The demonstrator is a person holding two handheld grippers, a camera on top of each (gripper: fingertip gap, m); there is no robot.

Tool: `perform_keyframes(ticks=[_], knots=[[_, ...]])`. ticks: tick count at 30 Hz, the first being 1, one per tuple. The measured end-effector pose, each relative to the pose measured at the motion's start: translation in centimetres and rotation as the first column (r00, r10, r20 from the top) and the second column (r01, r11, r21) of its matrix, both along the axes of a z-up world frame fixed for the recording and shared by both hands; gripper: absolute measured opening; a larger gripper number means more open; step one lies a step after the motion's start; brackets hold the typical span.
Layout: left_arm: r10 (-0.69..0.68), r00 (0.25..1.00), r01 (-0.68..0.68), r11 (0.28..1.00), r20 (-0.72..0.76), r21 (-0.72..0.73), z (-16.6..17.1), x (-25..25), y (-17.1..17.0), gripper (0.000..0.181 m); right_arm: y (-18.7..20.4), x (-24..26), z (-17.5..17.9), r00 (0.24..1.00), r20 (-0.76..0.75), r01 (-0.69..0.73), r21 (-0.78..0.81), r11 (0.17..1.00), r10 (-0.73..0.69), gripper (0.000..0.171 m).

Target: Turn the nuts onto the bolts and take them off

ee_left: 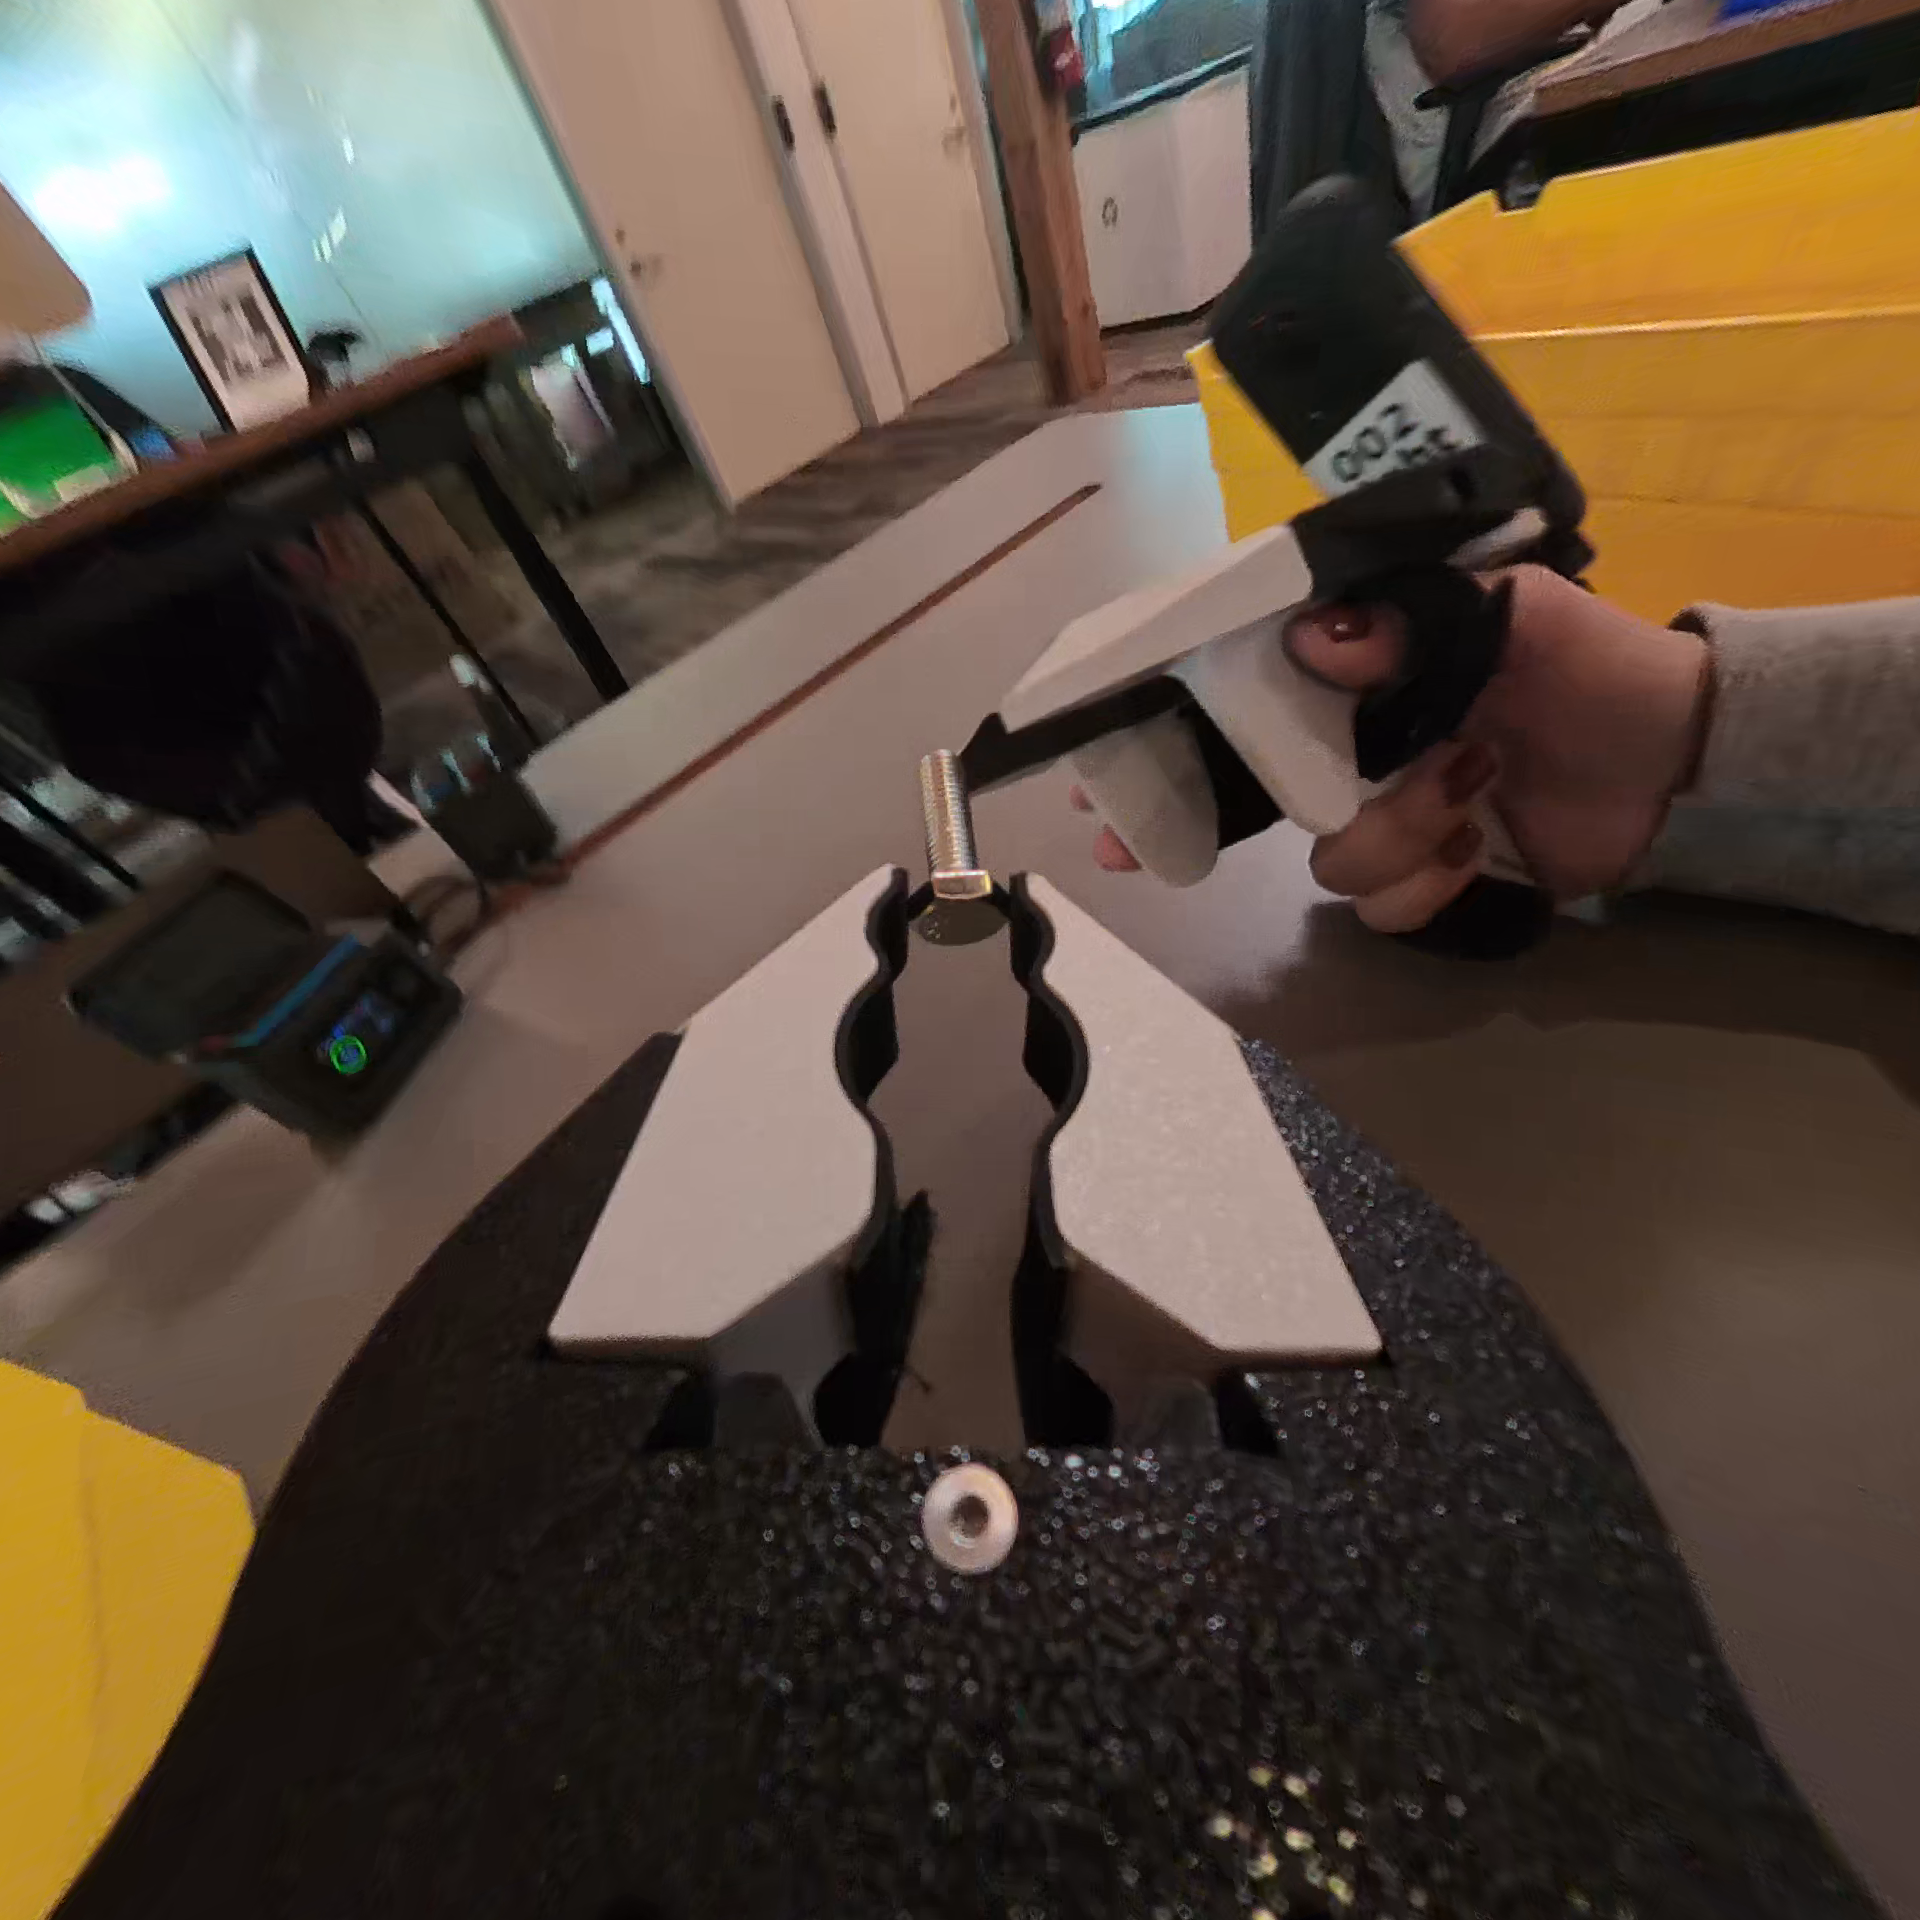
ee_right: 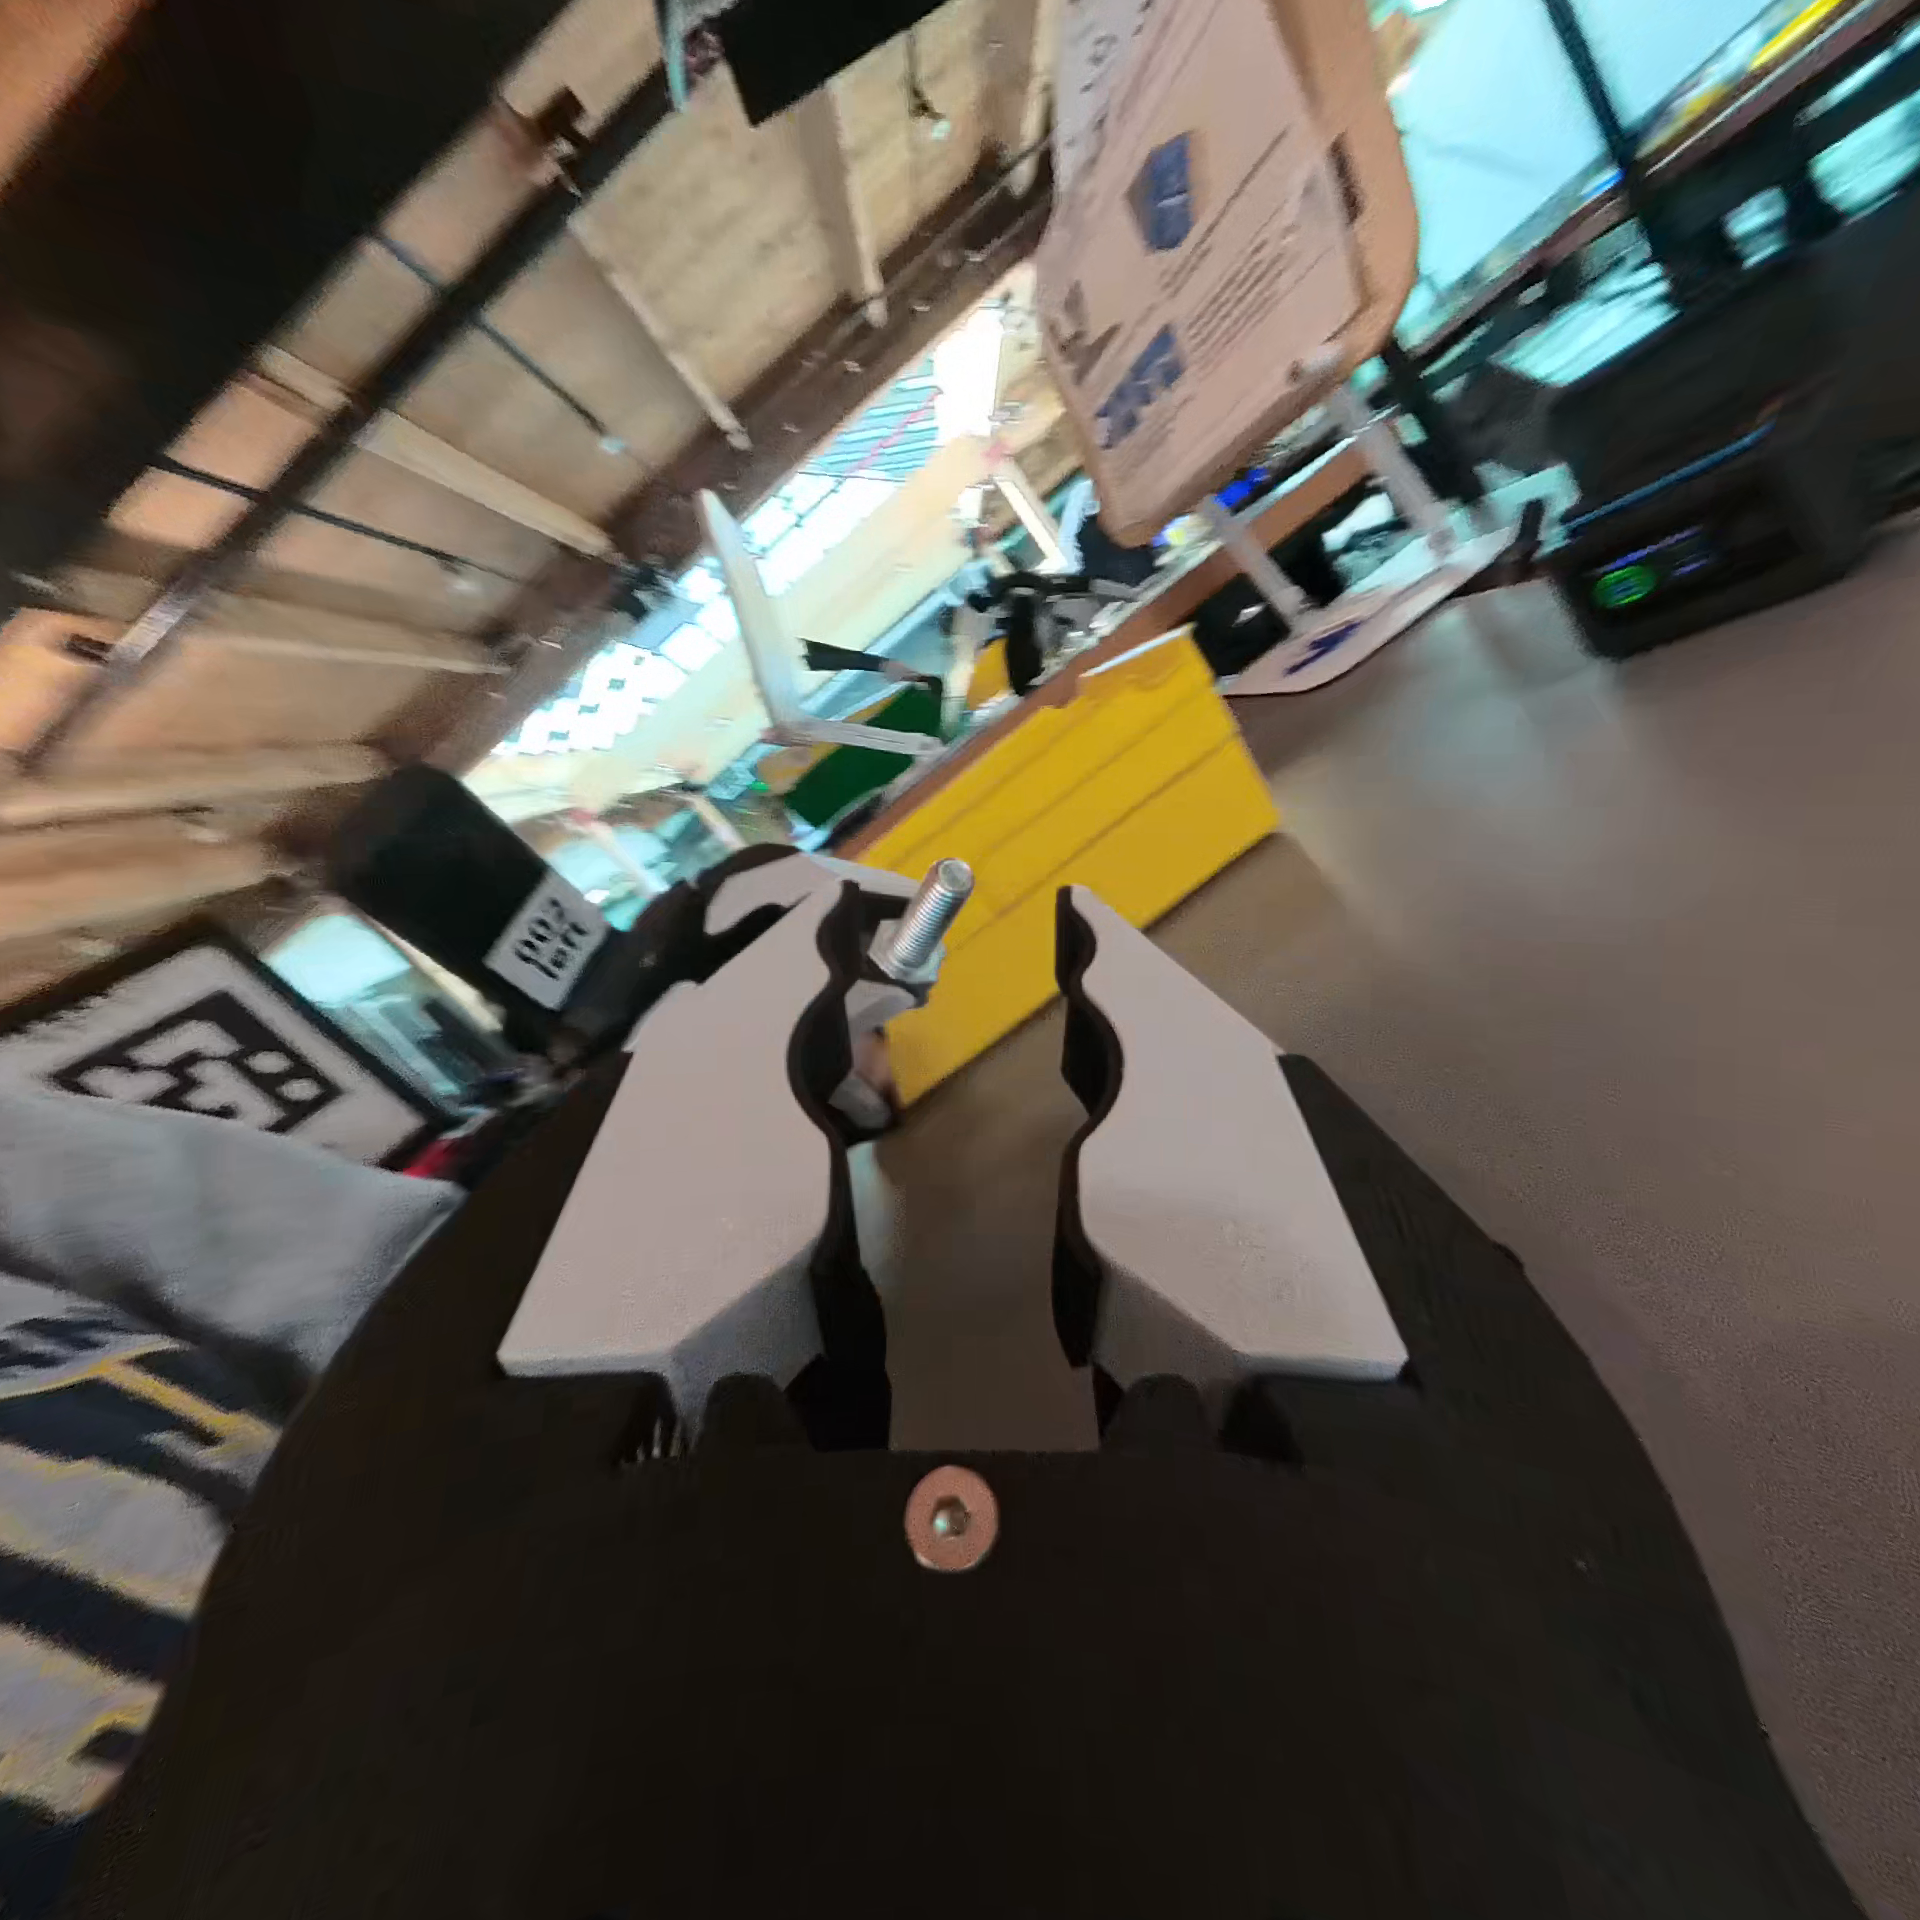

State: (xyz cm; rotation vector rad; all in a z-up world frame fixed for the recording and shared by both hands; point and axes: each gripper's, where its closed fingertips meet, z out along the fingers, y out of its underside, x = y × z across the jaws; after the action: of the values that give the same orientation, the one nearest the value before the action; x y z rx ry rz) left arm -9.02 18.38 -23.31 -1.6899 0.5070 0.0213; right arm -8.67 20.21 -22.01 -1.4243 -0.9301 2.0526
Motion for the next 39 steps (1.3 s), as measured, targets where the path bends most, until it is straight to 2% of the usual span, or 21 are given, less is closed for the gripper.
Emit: perform_keyframes(ticks=[3, 6, 8, 9, 11, 14, 17, 20, 24, 28, 34, 39], knots=[[-0.012, 0.996, 0.017, 0.998, -0.094, 0.054, 0.3, 0.9, -0.2, 0.017, -1.1, 0.0, 0.1, 0.996, -0.008, -0.085, -0.038, 0.996, 0.085, 0.031], [-0.006, 0.992, 0.017, 0.996, -0.124, 0.085, 0.6, 1.3, -0.2, 0.017, -1.9, -0.1, 0.3, 0.992, -0.014, -0.129, -0.051, 0.990, 0.128, 0.027], [-0.008, 0.989, 0.021, 0.996, -0.145, 0.089, 0.5, 1.4, -0.2, 0.017, -1.9, 0.0, 0.7, 0.991, -0.043, -0.129, -0.056, 0.990, 0.127, 0.015], [-0.015, 0.988, 0.029, 0.996, -0.154, 0.089, 0.4, 1.5, -0.2, 0.017, -1.9, 0.1, 0.8, 0.991, -0.051, -0.127, -0.049, 0.991, 0.124, 0.008], [-0.037, 0.989, 0.050, 0.995, -0.146, 0.090, 0.4, 1.8, -0.4, 0.017, -2.2, 0.3, 0.8, 0.990, -0.049, -0.130, 0.018, 0.991, 0.130, 0.007], [-0.191, 0.982, 0.191, 0.981, 0.003, 0.026, 0.2, 2.9, -1.3, 0.021, -3.0, 1.2, 0.8, 0.986, -0.048, -0.149, 0.190, 0.970, 0.161, 0.007], [-0.292, 0.938, 0.310, 0.948, 0.184, -0.076, -0.1, 3.4, -2.1, 0.044, -4.4, 2.4, 1.2, 0.968, -0.078, -0.201, 0.319, 0.926, 0.237, 0.007], [-0.370, 0.882, 0.422, 0.896, 0.293, -0.139, -0.5, 4.0, -3.1, 0.041, -5.6, 3.3, 1.2, 0.946, -0.091, -0.253, 0.389, 0.886, 0.310, 0.007], [-0.456, 0.796, 0.555, 0.812, 0.398, -0.179, -0.7, 5.3, -4.5, 0.021, -6.4, 3.4, 0.8, 0.933, -0.078, -0.292, 0.411, 0.864, 0.352, 0.007], [-0.483, 0.769, 0.597, 0.778, 0.419, -0.198, -1.0, 5.8, -5.0, 0.018, -7.0, 3.7, 0.6, 0.914, -0.077, -0.333, 0.416, 0.846, 0.398, 0.007], [-0.538, 0.616, 0.728, 0.667, 0.576, -0.157, 0.0, 6.7, -6.6, 0.019, -8.1, 4.7, 1.3, 0.867, -0.118, -0.407, 0.395, 0.823, 0.485, 0.007], [-0.532, 0.645, 0.719, 0.666, 0.549, -0.199, -1.0, 6.9, -6.5, 0.025, -8.2, 4.7, 1.3, 0.864, -0.114, -0.414, 0.394, 0.821, 0.490, 0.007]])
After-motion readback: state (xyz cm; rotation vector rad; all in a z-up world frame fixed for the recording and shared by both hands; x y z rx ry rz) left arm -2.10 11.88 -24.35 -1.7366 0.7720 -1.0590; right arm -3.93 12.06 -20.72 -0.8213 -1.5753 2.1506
